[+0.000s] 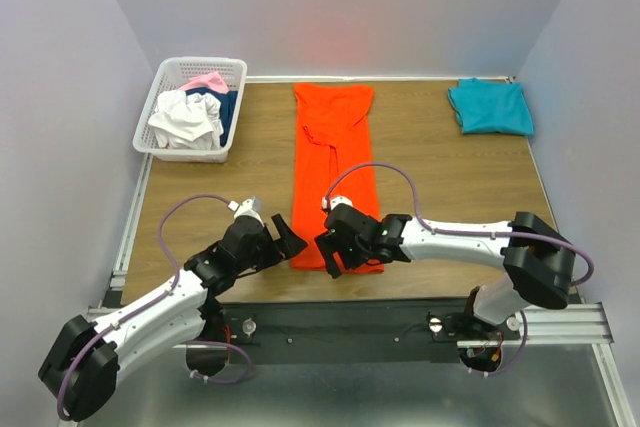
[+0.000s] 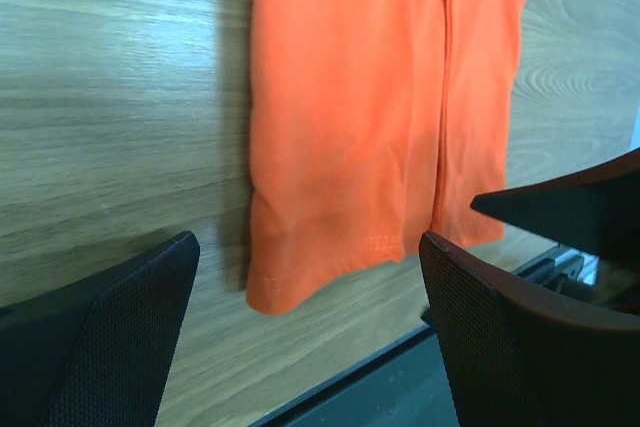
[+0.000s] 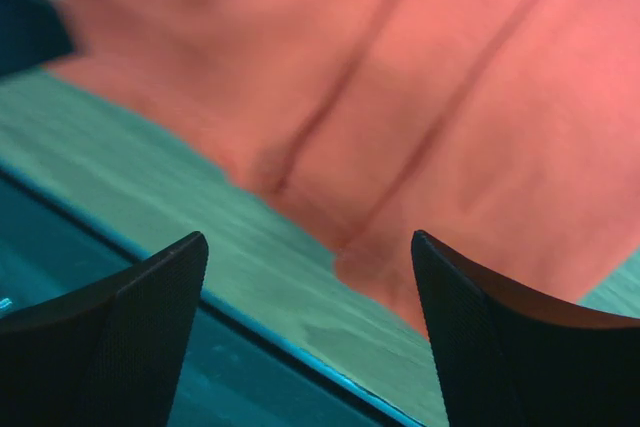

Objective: Fold and stack the t-shirts
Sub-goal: Fold the tshirt

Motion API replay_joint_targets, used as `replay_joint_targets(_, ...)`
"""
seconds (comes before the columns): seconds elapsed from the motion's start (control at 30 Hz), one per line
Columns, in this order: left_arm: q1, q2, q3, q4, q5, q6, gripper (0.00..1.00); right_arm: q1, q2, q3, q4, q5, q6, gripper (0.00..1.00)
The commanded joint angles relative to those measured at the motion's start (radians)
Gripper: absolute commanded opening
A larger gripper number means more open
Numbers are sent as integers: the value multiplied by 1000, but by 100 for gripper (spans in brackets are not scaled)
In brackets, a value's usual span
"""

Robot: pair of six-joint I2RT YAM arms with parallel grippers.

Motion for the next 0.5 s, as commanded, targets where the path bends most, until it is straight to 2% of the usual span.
replay_joint_targets(0.0, 0, -7, 20, -44, -60, -10, 98, 31, 35, 22, -100, 118, 85, 85)
replay_joint_targets(0.03, 0, -5, 20, -42, -60, -9, 98, 34, 34, 16, -103, 120, 91, 81)
replay_joint_targets(0.07, 0, 2, 23, -38, -60, -7, 98, 37, 34, 13, -103, 118, 95, 72)
replay_joint_targets(0.23, -2, 41, 29, -19, -58, 0, 98, 37, 39, -2, -104, 103, 106, 50)
replay_joint_targets(0.47, -2, 87, 28, 10, -46, 8, 98, 38, 49, -13, -109, 129, 115, 45)
